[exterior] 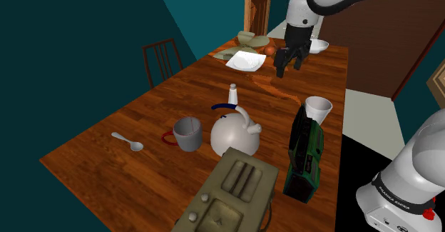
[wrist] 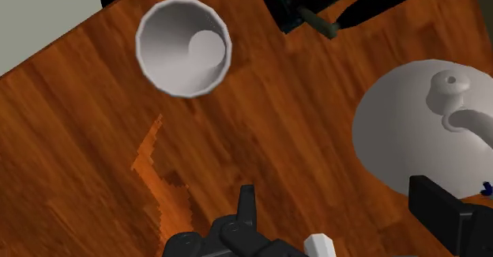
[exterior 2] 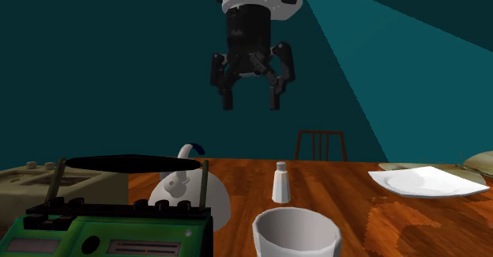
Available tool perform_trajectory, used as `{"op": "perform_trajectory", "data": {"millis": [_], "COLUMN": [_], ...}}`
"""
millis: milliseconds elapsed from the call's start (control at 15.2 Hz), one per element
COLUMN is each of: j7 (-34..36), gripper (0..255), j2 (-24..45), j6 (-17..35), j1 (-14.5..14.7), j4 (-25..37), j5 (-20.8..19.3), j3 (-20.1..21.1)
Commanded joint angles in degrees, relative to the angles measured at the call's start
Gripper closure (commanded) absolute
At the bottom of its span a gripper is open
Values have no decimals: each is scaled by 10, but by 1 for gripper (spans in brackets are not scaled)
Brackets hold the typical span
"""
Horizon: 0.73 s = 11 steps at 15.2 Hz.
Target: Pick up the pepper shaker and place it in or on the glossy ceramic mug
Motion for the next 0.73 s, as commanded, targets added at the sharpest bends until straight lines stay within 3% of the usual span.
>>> {"op": "perform_trajectory", "data": {"millis": [0,660], "j7": [6,52], "gripper": [0,0], "j2": [37,244], "j6": [31,144], "j1": [-2,-8], "j4": [13,127], "j5": [-7,-65], "j3": [6,31]}}
